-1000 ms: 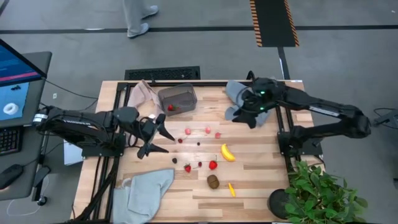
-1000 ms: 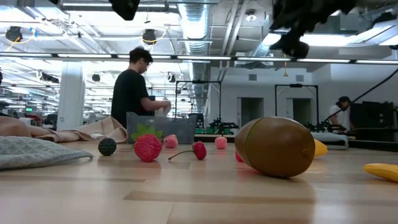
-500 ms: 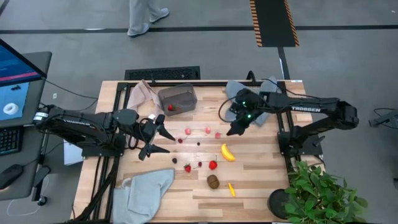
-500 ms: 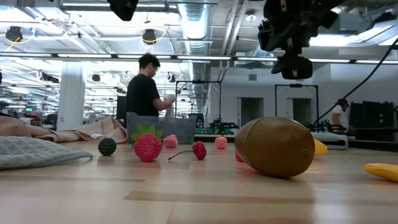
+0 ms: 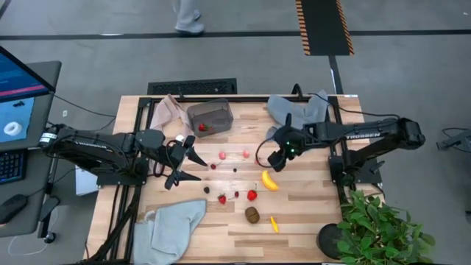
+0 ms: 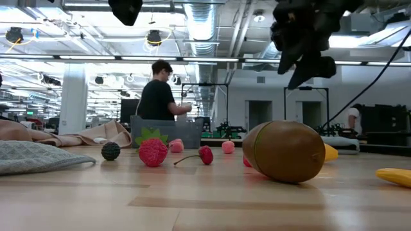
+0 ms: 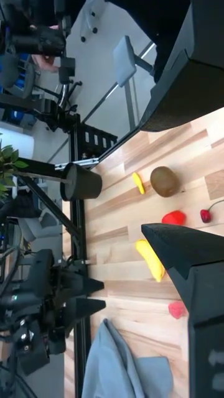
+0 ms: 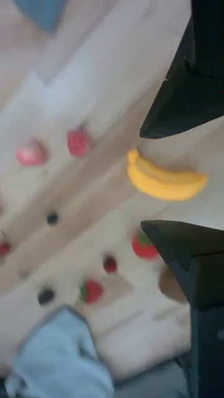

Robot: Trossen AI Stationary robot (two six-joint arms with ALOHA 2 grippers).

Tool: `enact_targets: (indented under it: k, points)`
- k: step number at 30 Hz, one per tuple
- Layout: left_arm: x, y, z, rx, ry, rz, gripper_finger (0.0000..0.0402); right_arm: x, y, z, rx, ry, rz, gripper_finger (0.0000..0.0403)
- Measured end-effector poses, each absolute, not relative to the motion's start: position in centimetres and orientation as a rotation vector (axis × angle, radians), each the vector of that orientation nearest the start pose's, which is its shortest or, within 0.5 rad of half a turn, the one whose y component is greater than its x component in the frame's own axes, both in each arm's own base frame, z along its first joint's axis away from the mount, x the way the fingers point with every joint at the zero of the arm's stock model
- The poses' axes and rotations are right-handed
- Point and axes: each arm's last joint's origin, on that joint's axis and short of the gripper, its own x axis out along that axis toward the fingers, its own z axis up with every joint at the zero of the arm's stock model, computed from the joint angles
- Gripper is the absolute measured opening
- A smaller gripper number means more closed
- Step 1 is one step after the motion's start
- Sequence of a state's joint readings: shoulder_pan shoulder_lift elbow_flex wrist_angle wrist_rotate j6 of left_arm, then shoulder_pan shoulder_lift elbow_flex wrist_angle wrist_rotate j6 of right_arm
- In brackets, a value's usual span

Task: Pick and placing Produce into tupperware
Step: Put the yellow banana into the black bin

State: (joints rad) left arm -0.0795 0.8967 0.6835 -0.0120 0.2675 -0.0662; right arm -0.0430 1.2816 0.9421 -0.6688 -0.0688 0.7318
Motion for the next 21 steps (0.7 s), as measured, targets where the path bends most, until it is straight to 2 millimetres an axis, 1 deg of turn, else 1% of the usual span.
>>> enact_targets:
  k: [3,6,9,11,14,17,21]
  points:
    - [19.9,-2.3,29.5,-0.086,0.237,-0.335,0.0245,24.7,0.0,24.9,0.684,0.968,-0.366,0.0249]
    - [19.9,-2.3,29.5,-0.086,0.236,-0.334,0.0245,25.4,1.0,24.7,0.697,0.951,-0.351,0.0249]
    - [19.9,-2.3,29.5,-0.086,0.236,-0.334,0.0245,26.0,1.8,23.8,0.681,0.982,-0.337,0.0249]
    - [19.9,-2.4,29.5,-0.087,0.237,-0.333,0.0245,26.6,2.2,22.8,0.666,1.023,-0.343,0.0249]
    - [19.9,-2.5,29.5,-0.087,0.238,-0.333,0.0245,27.3,2.5,21.2,0.671,1.076,-0.37,0.0249]
    - [19.9,-2.7,29.5,-0.083,0.238,-0.336,0.0245,27.8,2.6,20.3,0.687,1.096,-0.394,0.0249]
    - [19.9,-3.0,29.5,-0.08,0.239,-0.347,0.0245,28.2,2.8,20.5,0.697,1.075,-0.388,0.0249]
